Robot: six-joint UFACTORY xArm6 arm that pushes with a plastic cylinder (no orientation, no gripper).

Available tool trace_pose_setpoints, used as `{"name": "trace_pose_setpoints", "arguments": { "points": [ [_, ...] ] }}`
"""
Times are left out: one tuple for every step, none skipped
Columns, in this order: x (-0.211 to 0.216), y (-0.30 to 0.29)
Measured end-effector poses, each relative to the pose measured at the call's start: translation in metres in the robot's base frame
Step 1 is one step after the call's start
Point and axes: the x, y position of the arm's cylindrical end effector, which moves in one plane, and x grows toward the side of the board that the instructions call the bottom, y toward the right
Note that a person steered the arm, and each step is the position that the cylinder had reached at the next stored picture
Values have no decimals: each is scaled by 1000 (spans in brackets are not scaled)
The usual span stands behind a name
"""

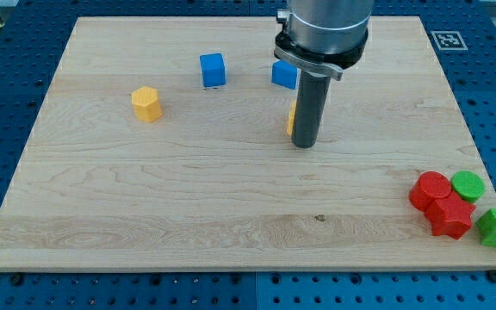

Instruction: Move the yellow heart towards the center right

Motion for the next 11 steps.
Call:
{"name": "trace_pose_setpoints", "arguments": {
  "points": [
    [-1,-29],
    [-20,-39],
    [-20,-29],
    [-25,-6],
    [-30,8],
    [-36,8],
    [-39,11],
    [-42,17],
    [-54,17],
    [-58,17],
    [-58,20]
  ]
}}
